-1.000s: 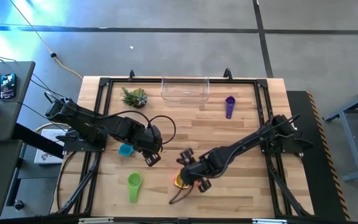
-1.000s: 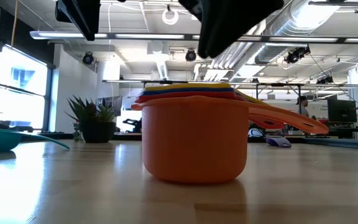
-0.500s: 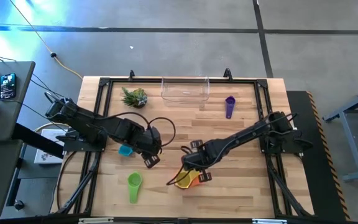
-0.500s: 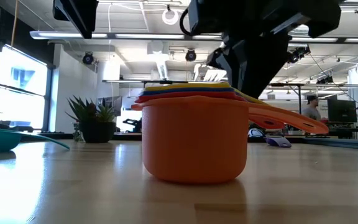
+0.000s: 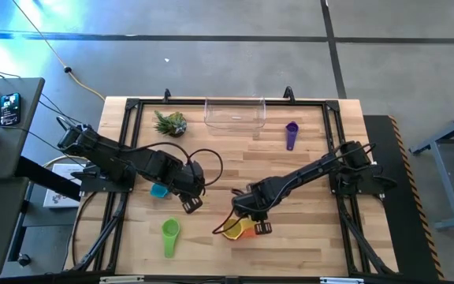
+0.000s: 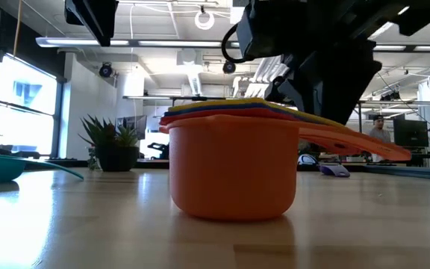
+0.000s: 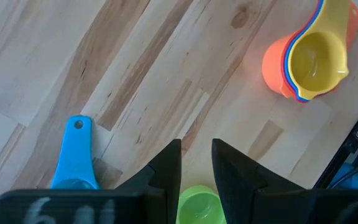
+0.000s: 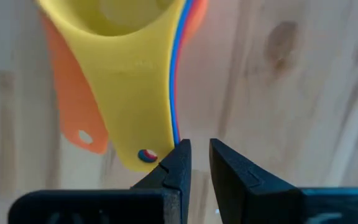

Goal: Nest measuring cups in basket
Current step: Stack the yellow measuring cup on the blue measuring cup, then stack the green measuring cup on the yellow measuring cup

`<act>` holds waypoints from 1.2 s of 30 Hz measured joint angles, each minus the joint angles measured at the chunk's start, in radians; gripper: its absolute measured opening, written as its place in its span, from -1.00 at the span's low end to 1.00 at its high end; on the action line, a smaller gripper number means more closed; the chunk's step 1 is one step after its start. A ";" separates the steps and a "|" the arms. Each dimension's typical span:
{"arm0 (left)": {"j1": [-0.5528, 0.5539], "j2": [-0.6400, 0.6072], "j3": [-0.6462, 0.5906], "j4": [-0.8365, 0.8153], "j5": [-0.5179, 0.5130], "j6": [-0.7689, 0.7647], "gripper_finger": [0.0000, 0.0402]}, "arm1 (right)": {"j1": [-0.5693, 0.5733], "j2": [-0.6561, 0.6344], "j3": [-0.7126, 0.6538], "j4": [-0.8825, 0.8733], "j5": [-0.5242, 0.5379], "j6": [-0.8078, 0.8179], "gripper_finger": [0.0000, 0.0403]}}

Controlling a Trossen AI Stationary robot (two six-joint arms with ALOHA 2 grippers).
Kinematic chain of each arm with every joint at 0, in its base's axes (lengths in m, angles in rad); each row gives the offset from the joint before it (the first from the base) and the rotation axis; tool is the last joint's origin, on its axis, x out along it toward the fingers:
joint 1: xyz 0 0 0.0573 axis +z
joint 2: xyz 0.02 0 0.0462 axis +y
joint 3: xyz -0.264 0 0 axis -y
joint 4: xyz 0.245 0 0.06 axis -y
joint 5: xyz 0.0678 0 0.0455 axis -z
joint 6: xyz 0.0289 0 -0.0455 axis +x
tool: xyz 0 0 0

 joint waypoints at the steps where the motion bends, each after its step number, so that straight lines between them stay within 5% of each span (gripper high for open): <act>1: 0.000 0.000 0.000 0.000 0.000 0.001 -0.61 | 0.003 0.000 0.000 0.003 -0.008 0.003 -0.75; 13: 0.000 0.000 0.000 0.000 0.000 0.033 -0.61 | 0.036 0.000 0.000 0.080 -0.103 0.070 -0.75; 36: -0.166 0.000 0.000 -0.015 -0.006 0.061 -0.61 | 0.030 -0.008 0.001 0.107 0.004 0.313 -0.75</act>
